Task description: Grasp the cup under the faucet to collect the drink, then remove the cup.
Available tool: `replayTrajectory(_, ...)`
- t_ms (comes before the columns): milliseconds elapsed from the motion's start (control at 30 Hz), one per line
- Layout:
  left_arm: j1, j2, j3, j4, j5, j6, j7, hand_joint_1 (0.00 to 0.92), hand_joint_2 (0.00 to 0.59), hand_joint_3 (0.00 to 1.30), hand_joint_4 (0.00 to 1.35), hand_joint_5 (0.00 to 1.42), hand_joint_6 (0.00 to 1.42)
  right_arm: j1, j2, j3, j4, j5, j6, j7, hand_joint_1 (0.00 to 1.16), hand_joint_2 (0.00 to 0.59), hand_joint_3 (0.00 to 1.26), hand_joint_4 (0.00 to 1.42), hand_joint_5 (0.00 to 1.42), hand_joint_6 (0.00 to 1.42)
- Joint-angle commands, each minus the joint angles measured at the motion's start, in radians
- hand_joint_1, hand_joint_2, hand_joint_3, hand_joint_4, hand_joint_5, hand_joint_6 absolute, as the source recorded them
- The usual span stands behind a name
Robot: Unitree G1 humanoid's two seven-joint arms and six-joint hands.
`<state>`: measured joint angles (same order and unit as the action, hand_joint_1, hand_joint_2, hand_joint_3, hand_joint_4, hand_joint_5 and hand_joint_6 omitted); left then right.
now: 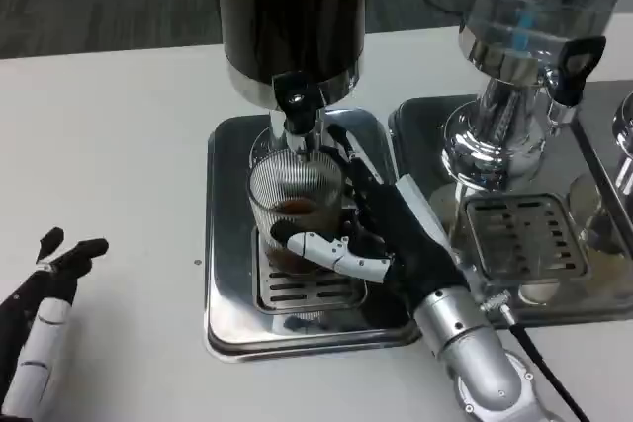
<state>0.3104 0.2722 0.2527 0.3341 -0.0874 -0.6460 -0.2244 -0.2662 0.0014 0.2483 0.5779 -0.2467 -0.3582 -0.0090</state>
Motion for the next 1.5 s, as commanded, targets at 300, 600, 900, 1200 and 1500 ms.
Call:
replayTrajectory(300,0.016,-0.006,0.000,-0.008,-0.017,-0.017,-0.002,0.000,0.207,0.37,0.02,0.15,0.00,0.012,0.003,0.029,0.015,-0.010,0.016,0.037,0.77,0.158,0.00,0.13,0.27,0.50)
replayTrajectory(600,0.022,-0.005,0.002,-0.013,-0.016,-0.018,0.000,0.000,0.209,0.40,0.04,0.15,0.00,0.024,0.005,0.029,0.007,-0.020,0.013,0.002,0.81,0.159,0.00,0.20,0.33,0.55)
replayTrajectory(900,0.024,-0.003,0.005,-0.016,-0.016,-0.014,0.000,0.000,0.208,0.41,0.06,0.15,0.00,0.028,0.005,0.044,0.005,-0.041,-0.013,-0.024,0.84,0.157,0.08,0.26,0.39,0.61)
replayTrajectory(1200,0.023,-0.014,0.000,-0.018,-0.009,-0.015,0.008,0.000,0.213,0.42,0.06,0.15,0.00,0.037,0.008,0.039,0.000,-0.054,-0.024,-0.060,0.87,0.163,0.19,0.32,0.46,0.66)
replayTrajectory(1500,0.031,-0.019,0.003,-0.022,-0.010,-0.016,0.010,0.000,0.214,0.43,0.08,0.15,0.00,0.041,0.019,0.028,0.003,-0.041,-0.027,-0.080,0.88,0.163,0.24,0.34,0.49,0.71)
